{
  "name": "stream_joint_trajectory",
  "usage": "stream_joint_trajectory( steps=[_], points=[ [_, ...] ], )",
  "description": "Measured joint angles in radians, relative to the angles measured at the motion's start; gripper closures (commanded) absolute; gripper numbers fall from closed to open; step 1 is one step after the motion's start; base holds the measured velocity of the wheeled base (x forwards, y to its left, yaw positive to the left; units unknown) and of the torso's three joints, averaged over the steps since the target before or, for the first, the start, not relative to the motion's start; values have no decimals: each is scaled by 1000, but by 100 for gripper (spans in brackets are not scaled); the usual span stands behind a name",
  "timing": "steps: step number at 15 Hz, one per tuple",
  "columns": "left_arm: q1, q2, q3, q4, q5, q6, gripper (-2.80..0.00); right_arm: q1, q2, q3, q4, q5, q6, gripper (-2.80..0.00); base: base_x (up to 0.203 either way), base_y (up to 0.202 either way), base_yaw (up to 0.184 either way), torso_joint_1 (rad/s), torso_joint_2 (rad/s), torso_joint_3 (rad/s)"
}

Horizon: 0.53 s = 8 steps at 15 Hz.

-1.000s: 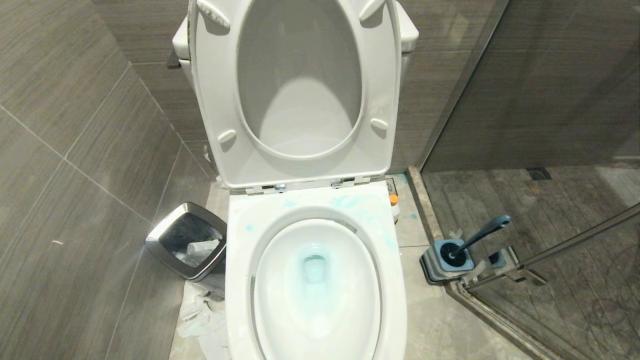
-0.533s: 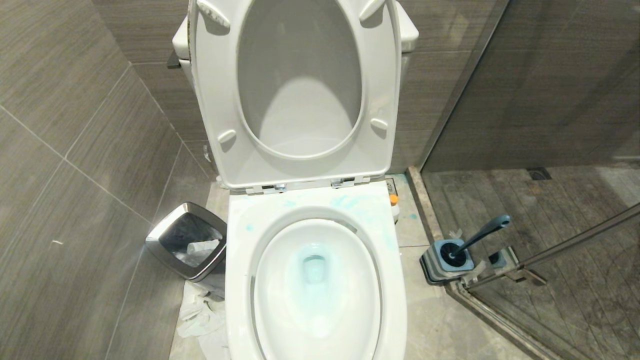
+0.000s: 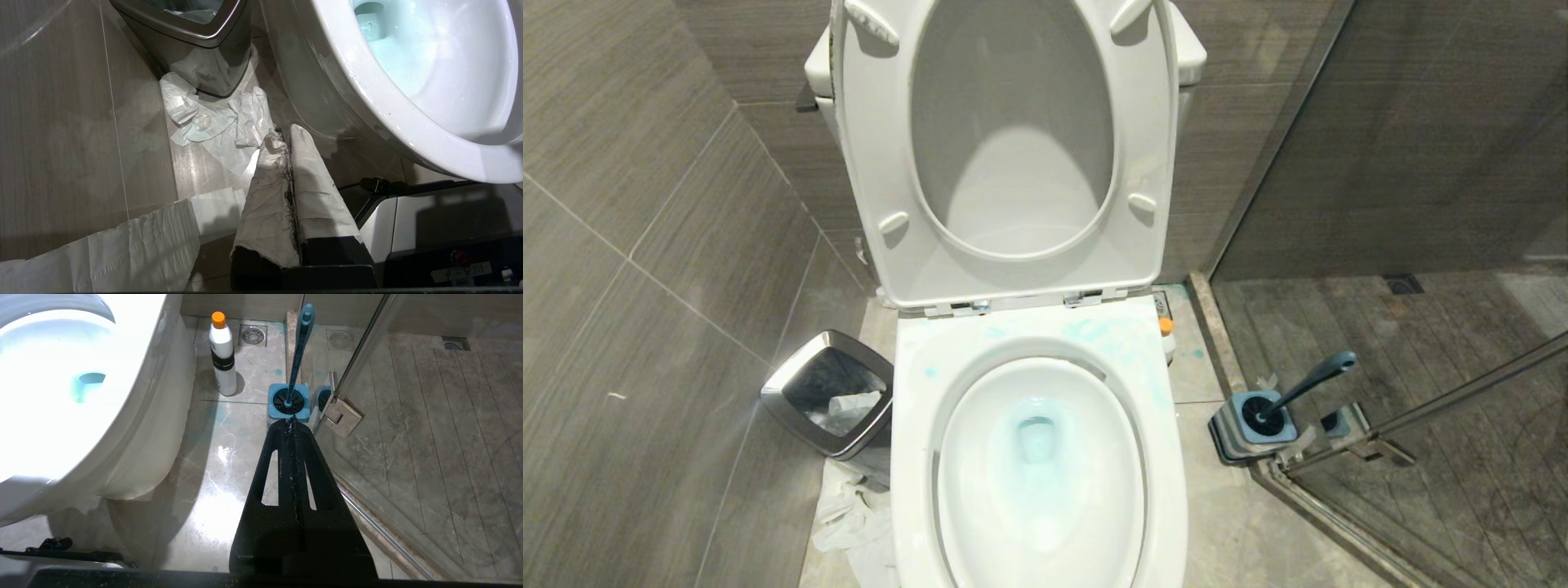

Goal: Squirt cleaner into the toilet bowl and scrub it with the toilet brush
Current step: Flush the toilet

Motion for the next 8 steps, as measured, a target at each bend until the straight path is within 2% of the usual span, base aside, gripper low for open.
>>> stream_joint_trajectory(
  steps=[8],
  points=[
    [0, 0, 0, 0, 0, 1, 0, 0, 0, 0, 0, 0, 0, 0, 0, 0, 0, 0, 0, 0]
  ],
)
